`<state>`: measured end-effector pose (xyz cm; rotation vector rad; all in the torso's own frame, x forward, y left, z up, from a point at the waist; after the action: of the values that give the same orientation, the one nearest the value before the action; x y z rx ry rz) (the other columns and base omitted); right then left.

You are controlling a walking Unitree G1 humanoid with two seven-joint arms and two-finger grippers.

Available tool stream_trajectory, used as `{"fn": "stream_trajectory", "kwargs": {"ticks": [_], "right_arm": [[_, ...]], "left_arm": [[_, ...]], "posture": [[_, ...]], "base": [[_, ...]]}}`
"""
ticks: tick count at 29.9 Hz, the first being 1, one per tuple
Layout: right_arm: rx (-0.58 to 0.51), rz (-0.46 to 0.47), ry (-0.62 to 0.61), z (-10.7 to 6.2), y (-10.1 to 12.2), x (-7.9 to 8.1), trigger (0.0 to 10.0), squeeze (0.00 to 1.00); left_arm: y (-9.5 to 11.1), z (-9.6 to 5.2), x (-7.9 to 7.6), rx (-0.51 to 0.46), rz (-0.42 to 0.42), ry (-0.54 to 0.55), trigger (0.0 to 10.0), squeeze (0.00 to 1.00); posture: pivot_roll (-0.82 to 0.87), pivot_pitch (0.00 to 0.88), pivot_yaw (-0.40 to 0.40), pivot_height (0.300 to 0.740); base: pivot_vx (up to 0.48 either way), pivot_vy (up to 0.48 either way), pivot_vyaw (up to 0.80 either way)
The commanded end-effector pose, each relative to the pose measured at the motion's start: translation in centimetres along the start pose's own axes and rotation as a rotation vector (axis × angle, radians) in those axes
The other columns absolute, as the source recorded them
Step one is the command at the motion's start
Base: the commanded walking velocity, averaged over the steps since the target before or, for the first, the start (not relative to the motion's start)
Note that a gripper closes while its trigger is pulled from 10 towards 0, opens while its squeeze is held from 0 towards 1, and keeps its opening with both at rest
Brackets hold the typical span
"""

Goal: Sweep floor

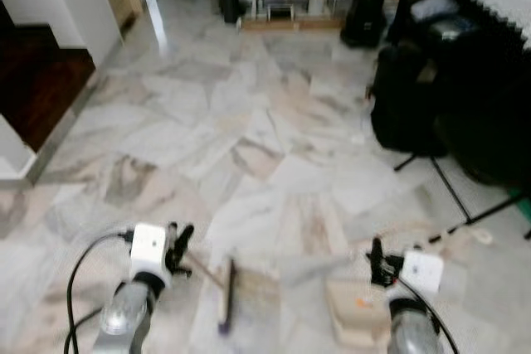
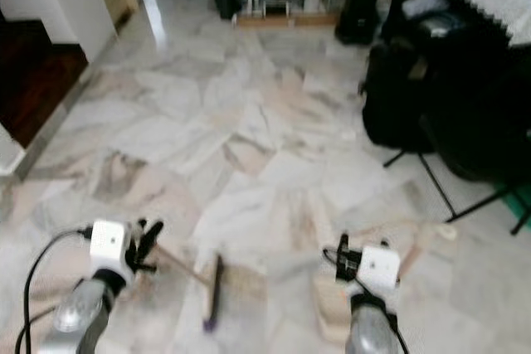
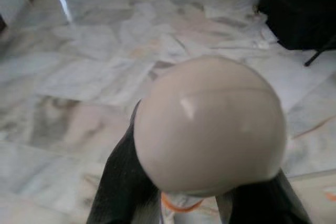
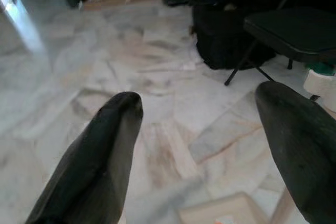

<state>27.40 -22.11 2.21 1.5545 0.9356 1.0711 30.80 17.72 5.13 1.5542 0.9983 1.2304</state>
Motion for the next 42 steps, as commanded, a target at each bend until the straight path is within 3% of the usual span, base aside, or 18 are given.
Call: {"fn": "stream_trajectory", "kwargs": {"ticks": [1,5,9,22,30,42], "right_arm": [[-0.043,0.013,0.016,0.2,1.3,0.6,10.0,0.0],[-0.106,0.023,0.049,0.3,2.9,1.5,10.0,0.0],[-0.114,0.035,0.052,0.3,3.2,1.8,10.0,0.0],[-0.054,0.019,0.032,-0.1,1.9,1.4,10.0,0.0],[-0.036,0.011,0.046,-0.2,1.5,1.4,10.0,0.0],[-0.102,0.01,0.07,0.6,3.4,1.7,10.0,0.0]], "left_arm": [[2.0,0.3,1.6,-0.071,0.039,0.052,10.0,0.0],[3.3,0.5,2.5,-0.125,0.058,0.09,10.0,0.0],[3.5,0.5,2.1,-0.141,0.054,0.078,10.0,0.0],[2.7,0.7,1.2,-0.128,-0.007,0.089,10.0,0.0],[1.7,0.4,1.2,-0.104,-0.042,0.11,10.0,0.0],[1.8,0.7,0.7,-0.113,-0.062,0.109,10.0,0.0]], "posture": [[-0.04,0.0,0.05,0.74],[-0.04,0.0,0.055,0.74],[-0.04,0.0,0.057,0.74],[-0.05,0.0,0.045,0.74],[-0.05,0.0,0.033,0.74],[-0.06,0.0,0.027,0.74]], "base": [[0.0,0.364,0.0],[0.0,0.168,0.0],[0.0,0.0,0.0],[0.0,0.0,0.0],[0.0,0.0,-0.43],[0.0,0.439,0.0]]}}
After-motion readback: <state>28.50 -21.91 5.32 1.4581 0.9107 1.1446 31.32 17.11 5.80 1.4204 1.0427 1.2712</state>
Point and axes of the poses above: a point about 5 cm out from each wrist's last joint towards the gripper, its own z axis pointing out of the wrist towards the gripper, its own y axis along the axis of the wrist's last joint, x = y × z, the point moved 5 cm from there along z, pointing out of the wrist towards the gripper, and after that the axes turned 11 degrees about z, right-handed, at the moved point
